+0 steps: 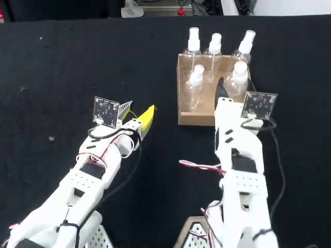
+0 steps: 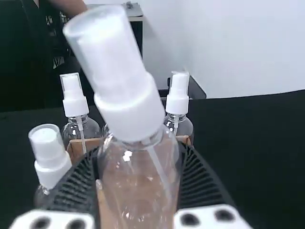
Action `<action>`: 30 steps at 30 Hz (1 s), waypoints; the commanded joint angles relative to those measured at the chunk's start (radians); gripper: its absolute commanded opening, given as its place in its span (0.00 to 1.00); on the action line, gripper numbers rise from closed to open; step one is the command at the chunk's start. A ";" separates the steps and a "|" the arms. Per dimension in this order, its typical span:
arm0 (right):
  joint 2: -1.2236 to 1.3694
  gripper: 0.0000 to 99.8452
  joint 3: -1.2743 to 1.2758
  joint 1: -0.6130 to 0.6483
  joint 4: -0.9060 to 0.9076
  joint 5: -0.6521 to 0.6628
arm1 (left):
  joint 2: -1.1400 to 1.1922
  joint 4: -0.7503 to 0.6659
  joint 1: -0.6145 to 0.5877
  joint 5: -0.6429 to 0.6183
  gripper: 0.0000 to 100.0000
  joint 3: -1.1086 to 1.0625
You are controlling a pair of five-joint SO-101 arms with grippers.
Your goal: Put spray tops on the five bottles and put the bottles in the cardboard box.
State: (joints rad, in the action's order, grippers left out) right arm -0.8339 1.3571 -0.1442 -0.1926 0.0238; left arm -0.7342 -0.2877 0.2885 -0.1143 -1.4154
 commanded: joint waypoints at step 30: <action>0.717 0.02 -0.154 -0.020 -0.543 0.008 | 0.002 -0.026 0.008 0.011 0.21 0.061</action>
State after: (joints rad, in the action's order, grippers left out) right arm -0.1066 1.2375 -0.1504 -0.7096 0.0238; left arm -0.7342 -0.2877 0.2946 -0.1143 -1.4154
